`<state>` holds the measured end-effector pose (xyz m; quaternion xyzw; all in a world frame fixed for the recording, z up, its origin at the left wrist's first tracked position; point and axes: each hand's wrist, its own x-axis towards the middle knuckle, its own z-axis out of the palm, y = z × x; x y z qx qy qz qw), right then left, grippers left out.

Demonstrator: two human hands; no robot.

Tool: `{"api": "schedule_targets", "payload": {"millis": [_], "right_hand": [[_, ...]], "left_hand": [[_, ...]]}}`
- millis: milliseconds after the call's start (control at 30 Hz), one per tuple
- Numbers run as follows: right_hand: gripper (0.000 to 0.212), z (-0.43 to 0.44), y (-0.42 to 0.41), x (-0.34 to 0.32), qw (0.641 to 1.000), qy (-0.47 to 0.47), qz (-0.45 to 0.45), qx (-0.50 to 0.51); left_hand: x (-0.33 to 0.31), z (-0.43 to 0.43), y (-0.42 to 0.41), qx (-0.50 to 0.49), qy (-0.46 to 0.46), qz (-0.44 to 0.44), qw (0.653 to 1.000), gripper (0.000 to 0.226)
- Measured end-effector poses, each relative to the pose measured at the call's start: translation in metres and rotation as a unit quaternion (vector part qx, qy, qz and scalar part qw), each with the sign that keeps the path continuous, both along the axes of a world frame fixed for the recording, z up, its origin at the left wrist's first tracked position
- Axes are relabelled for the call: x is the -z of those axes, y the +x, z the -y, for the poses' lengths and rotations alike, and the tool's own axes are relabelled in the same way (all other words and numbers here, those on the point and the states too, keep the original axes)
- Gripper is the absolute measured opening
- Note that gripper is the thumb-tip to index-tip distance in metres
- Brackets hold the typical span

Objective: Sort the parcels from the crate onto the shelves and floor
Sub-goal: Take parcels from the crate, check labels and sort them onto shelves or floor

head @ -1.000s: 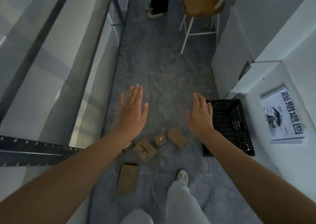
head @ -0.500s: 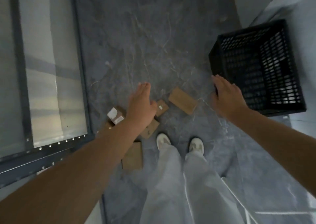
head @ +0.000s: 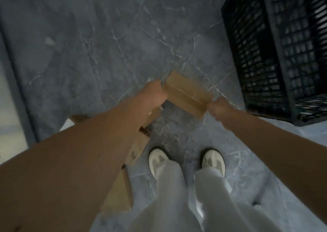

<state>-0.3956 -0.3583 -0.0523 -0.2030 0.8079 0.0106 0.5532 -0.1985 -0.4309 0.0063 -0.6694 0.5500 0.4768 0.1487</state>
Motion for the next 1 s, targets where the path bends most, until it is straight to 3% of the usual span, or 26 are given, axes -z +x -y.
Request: {"api": "schedule_targets", "payload": {"millis": [133,233,367,467,567,667,733,767,900,1000], "right_hand": [[0.039,-0.006,0.005,0.025,0.995,0.035,0.056,0.073],[0.035,-0.003,0.002,0.008,0.987,-0.014,0.051,0.155],[0.035,0.011,-0.003,-0.054,0.976,-0.108,0.069,0.175],[0.043,0.040,0.000,-0.129,0.964,-0.180,0.085,0.175],[0.034,0.074,0.014,-0.225,0.954,-0.267,0.092,0.105],[0.040,0.105,0.023,-0.335,0.941,-0.312,0.130,0.020],[0.030,0.128,0.028,-0.414,0.926,-0.338,0.165,-0.045],[0.026,0.138,0.030,-0.454,0.913,-0.357,0.183,-0.071],[0.049,0.156,0.043,-0.603,0.862,-0.410,0.207,-0.213],[0.049,0.158,0.055,-0.691,0.815,-0.449,0.186,-0.314]], "left_hand": [[0.037,0.007,-0.006,-0.034,0.000,-0.006,0.999,0.021],[0.031,-0.006,-0.010,-0.088,-0.049,-0.068,0.993,0.025],[-0.026,-0.011,-0.003,-0.216,-0.113,-0.184,0.952,0.020],[-0.101,0.009,0.013,-0.235,-0.166,-0.219,0.933,0.029],[-0.188,0.031,0.039,-0.232,-0.247,-0.194,0.921,0.025],[-0.284,0.046,0.068,-0.252,-0.327,-0.165,0.896,0.024],[-0.359,0.051,0.086,-0.263,-0.358,-0.162,0.881,0.028],[-0.397,0.050,0.093,-0.262,-0.366,-0.167,0.877,0.031],[-0.535,0.032,0.116,-0.223,-0.406,-0.134,0.876,0.049],[-0.618,0.010,0.121,-0.261,-0.456,-0.094,0.846,0.044]]}}
